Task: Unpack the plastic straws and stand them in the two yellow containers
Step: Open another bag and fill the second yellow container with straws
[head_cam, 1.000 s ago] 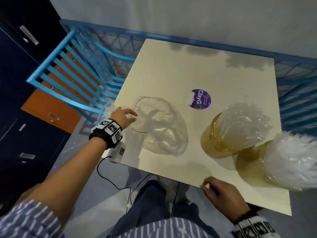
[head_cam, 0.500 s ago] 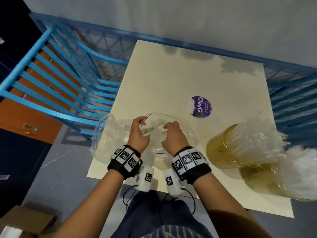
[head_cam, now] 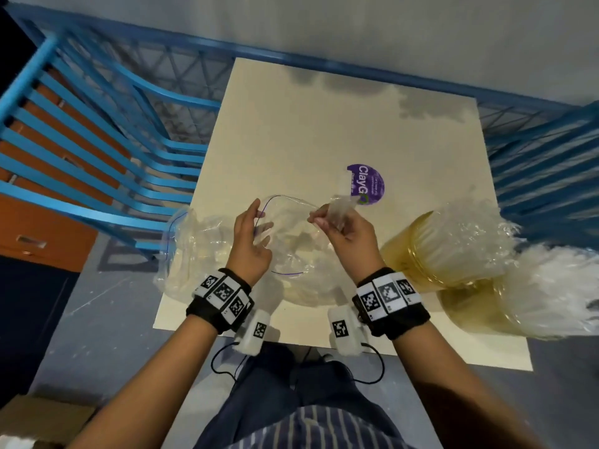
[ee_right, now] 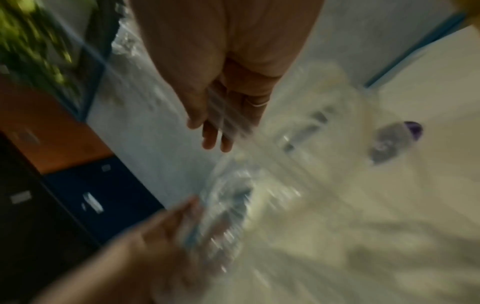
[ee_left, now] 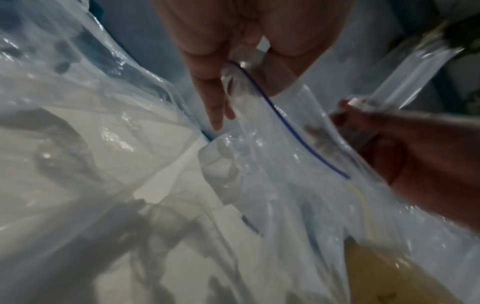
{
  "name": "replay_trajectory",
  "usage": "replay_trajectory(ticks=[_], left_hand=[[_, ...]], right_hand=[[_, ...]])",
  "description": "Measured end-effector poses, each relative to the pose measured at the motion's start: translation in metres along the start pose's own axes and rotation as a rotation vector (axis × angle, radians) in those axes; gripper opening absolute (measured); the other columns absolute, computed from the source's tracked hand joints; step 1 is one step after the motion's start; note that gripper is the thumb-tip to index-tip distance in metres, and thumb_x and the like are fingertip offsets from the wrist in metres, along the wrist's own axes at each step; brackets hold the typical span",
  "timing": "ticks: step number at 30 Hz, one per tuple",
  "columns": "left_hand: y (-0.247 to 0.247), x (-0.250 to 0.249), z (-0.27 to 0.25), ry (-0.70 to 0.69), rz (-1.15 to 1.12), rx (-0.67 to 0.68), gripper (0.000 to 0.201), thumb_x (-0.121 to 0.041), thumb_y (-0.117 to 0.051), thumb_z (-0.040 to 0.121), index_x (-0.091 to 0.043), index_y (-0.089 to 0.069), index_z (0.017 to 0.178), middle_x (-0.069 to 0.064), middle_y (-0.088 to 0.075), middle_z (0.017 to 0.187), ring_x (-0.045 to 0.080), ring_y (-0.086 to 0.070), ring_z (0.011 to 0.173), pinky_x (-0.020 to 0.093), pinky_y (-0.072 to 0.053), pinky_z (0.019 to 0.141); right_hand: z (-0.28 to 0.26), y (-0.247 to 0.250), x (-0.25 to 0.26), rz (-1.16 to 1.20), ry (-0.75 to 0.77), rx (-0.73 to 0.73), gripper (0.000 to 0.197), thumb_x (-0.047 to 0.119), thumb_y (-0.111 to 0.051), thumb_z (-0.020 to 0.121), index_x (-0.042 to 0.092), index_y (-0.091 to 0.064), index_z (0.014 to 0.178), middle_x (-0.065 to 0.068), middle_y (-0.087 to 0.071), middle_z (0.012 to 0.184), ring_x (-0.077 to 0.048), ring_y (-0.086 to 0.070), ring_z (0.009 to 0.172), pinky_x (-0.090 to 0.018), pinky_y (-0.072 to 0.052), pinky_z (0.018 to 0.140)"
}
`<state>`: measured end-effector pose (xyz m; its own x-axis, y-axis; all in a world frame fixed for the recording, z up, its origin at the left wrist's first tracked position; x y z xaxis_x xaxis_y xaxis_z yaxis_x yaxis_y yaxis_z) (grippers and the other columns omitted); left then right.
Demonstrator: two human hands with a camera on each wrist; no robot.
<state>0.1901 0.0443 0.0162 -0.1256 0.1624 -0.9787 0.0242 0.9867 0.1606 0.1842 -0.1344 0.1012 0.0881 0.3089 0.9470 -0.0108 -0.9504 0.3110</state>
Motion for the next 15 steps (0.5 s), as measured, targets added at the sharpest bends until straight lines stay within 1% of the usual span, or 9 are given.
replay_trajectory(ticks=[2, 4, 5, 7, 8, 9, 11, 13, 15], left_hand=[[-0.001, 0.001, -0.005, -0.022, 0.044, 0.033, 0.083, 0.026, -0.037, 0.074, -0.022, -0.022, 0.141, -0.010, -0.034, 0.117, 0.011, -0.053, 0.109, 0.007, -0.047, 0.081], [-0.001, 0.006, -0.006, -0.007, 0.091, 0.031, 0.080, 0.022, -0.040, 0.077, -0.021, -0.024, 0.143, -0.004, -0.035, 0.123, 0.016, -0.051, 0.112, 0.009, -0.047, 0.081], [0.000, 0.008, -0.005, 0.008, 0.113, 0.027, 0.078, 0.019, -0.043, 0.078, -0.020, -0.025, 0.143, 0.002, -0.035, 0.128, 0.017, -0.050, 0.115, 0.011, -0.047, 0.084], [0.001, 0.010, -0.007, 0.021, 0.157, 0.028, 0.076, 0.013, -0.053, 0.080, -0.021, -0.028, 0.143, 0.010, -0.034, 0.137, 0.019, -0.047, 0.120, 0.025, -0.045, 0.097], [0.001, 0.009, -0.008, 0.017, 0.177, 0.029, 0.075, 0.011, -0.057, 0.080, -0.021, -0.030, 0.143, 0.011, -0.033, 0.140, 0.021, -0.045, 0.123, 0.033, -0.042, 0.103], [0.001, 0.008, -0.010, 0.003, 0.206, 0.023, 0.074, 0.009, -0.059, 0.080, -0.020, -0.033, 0.142, 0.012, -0.032, 0.142, 0.024, -0.042, 0.127, 0.038, -0.038, 0.107], [0.000, 0.002, -0.017, -0.028, 0.302, -0.014, 0.069, 0.005, -0.062, 0.080, -0.017, -0.037, 0.140, 0.014, -0.028, 0.146, 0.027, -0.033, 0.135, 0.037, -0.031, 0.112], [-0.001, -0.006, -0.026, -0.064, 0.410, -0.071, 0.065, 0.000, -0.065, 0.081, -0.015, -0.041, 0.139, 0.016, -0.018, 0.152, 0.028, -0.024, 0.139, 0.033, -0.024, 0.112], [-0.016, -0.021, -0.043, -0.145, 0.482, -0.155, 0.060, -0.003, -0.067, 0.080, -0.013, -0.046, 0.135, 0.021, -0.016, 0.151, 0.033, -0.023, 0.139, 0.035, -0.024, 0.111]], right_hand=[[-0.009, 0.031, 0.036, 0.143, 0.110, -0.116, 0.017, 0.011, -0.062, 0.087, 0.026, -0.066, 0.081, -0.004, -0.071, 0.090, -0.021, -0.065, 0.097, -0.030, -0.049, 0.091], [-0.021, 0.064, 0.065, 0.218, 0.209, -0.232, 0.023, 0.010, -0.062, 0.087, 0.031, -0.067, 0.079, -0.010, -0.070, 0.093, -0.025, -0.064, 0.098, -0.029, -0.048, 0.092], [-0.028, 0.080, 0.074, 0.230, 0.247, -0.280, 0.022, 0.012, -0.062, 0.087, 0.032, -0.066, 0.079, -0.013, -0.069, 0.093, -0.024, -0.065, 0.096, -0.028, -0.048, 0.089], [-0.041, 0.108, 0.079, 0.239, 0.290, -0.344, 0.014, 0.018, -0.059, 0.089, 0.029, -0.060, 0.081, -0.014, -0.068, 0.086, -0.010, -0.065, 0.077, -0.018, -0.047, 0.074], [-0.048, 0.121, 0.078, 0.237, 0.294, -0.363, 0.009, 0.023, -0.058, 0.090, 0.028, -0.057, 0.083, -0.014, -0.068, 0.082, -0.005, -0.059, 0.062, -0.014, -0.044, 0.064], [-0.056, 0.135, 0.073, 0.234, 0.286, -0.383, 0.007, 0.026, -0.057, 0.090, 0.025, -0.055, 0.084, -0.013, -0.068, 0.080, -0.006, -0.050, 0.050, -0.014, -0.039, 0.054], [-0.075, 0.165, 0.062, 0.208, 0.263, -0.414, 0.007, 0.022, -0.055, 0.092, 0.020, -0.051, 0.086, -0.005, -0.070, 0.075, -0.013, -0.040, 0.039, -0.016, -0.033, 0.043], [-0.099, 0.193, 0.047, 0.156, 0.224, -0.449, 0.008, 0.015, -0.055, 0.093, 0.018, -0.050, 0.087, -0.009, -0.068, 0.076, -0.004, -0.045, 0.041, -0.014, -0.037, 0.045], [-0.128, 0.231, 0.027, 0.094, 0.161, -0.478, 0.008, 0.015, -0.056, 0.092, 0.018, -0.051, 0.087, -0.013, -0.066, 0.078, -0.001, -0.050, 0.045, -0.014, -0.040, 0.048]])
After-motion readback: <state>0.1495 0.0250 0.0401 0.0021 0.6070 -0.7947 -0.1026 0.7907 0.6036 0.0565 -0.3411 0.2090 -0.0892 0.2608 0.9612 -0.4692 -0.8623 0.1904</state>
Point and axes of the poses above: each hand's wrist, its own z-axis towards the middle knuckle, its own y-axis out of the back of the hand, x = y × z, the point moved 9 cm from there along z, towards the middle knuckle
